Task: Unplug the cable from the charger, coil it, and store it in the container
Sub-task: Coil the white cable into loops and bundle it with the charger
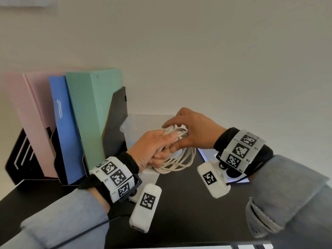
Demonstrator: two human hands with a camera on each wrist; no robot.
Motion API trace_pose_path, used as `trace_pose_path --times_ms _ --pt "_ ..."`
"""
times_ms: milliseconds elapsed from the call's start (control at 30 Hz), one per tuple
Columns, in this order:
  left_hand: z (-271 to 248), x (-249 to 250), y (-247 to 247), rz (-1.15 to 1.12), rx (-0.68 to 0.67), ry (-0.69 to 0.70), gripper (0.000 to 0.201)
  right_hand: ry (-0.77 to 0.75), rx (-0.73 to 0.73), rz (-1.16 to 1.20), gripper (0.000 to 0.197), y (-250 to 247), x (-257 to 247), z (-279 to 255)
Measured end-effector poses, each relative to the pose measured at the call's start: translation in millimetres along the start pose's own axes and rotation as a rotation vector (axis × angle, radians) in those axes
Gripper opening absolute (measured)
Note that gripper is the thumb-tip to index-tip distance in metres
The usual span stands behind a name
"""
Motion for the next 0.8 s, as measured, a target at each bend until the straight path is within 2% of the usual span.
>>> trace_pose_path --times_ms 100,267,433,533,667,800 --pt "-2.2 -0.4 0.0 0.012 0.007 0.0 0.024 0.029 -0.075 -0.018 0.032 6.7 2.2 -0.1" --pt "-0.2 0.1 -3.3 0.009 0.111 0.021 0.033 0.004 -0.07 0.13 0.032 14.3 -1.1 -0.9" --pt "3.2 0.3 -5.0 0.035 0.21 0.057 0.033 0.105 -0.041 0.374 0.01 25.6 1.8 -1.1" --pt "6.0 2.2 -1.4 0.026 0.261 0.096 0.033 0.11 0.067 0.436 0.016 28.1 -1.8 2.4" --pt "11.2 8.7 0.1 0.12 0.263 0.156 0.035 0.135 0.241 0.465 0.026 27.6 -3.9 6.6" --pt "11.8 13.4 -9.0 0.291 0.294 0.171 0.058 0.166 0.29 0.451 0.022 23.7 -4.1 8.2"
Point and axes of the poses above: each hand's wrist, its own z-axis towards the middle knuckle, its own y-axis out of the palm, x = y × z, the point moved 3 cm from there along z, towards the middle knuckle, and after that the axes turned 6 degrees about -x, right-handed, at the moved point
